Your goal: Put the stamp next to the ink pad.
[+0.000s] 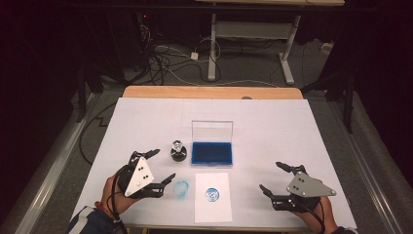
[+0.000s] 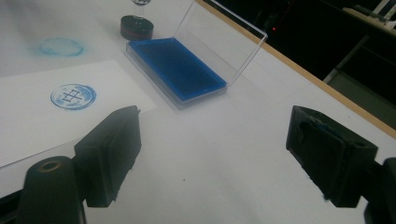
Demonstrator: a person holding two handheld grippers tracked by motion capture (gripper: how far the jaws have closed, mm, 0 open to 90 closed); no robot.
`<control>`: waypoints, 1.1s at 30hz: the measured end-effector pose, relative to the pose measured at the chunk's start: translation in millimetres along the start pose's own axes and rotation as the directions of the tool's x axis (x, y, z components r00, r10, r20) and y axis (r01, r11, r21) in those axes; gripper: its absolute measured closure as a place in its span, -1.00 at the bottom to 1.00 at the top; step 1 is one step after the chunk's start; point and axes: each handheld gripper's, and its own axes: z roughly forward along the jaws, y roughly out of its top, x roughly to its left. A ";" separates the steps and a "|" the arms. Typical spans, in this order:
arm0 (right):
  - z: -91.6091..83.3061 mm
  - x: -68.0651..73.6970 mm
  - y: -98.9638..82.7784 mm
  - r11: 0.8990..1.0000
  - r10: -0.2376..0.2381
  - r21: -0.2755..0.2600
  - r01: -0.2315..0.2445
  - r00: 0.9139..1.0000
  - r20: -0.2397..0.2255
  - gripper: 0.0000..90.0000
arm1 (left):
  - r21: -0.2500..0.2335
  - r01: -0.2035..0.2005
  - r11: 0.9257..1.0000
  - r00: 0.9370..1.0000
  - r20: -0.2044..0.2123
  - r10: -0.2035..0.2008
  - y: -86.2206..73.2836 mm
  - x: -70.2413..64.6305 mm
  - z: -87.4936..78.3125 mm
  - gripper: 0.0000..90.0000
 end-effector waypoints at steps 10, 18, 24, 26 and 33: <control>1.0 -3.1 -1.8 1.000 0.006 0.003 -0.006 1.000 0.005 -0.61 | 0.036 0.042 0.998 0.999 -0.024 -0.041 -25.7 2.7 -6.2 -0.62; 2.8 -8.2 -5.9 1.000 0.022 0.019 -0.022 1.000 0.016 -0.61 | 0.109 0.112 0.988 0.994 -0.030 -0.109 -58.5 6.3 -3.6 -0.62; 1.8 -9.1 -11.2 0.999 0.035 0.035 -0.036 0.999 0.019 -0.61 | 0.145 0.157 0.977 0.988 -0.037 -0.153 -75.3 5.4 -6.0 -0.62; 1.6 -8.9 -13.8 0.998 0.039 0.041 -0.039 0.999 0.018 -0.61 | 0.153 0.180 0.972 0.984 -0.031 -0.177 -79.2 4.0 -7.4 -0.62; -0.2 -8.4 -15.9 0.998 0.042 0.045 -0.043 0.999 0.019 -0.61 | 0.160 0.170 0.972 0.985 -0.029 -0.168 -79.0 1.6 -4.6 -0.62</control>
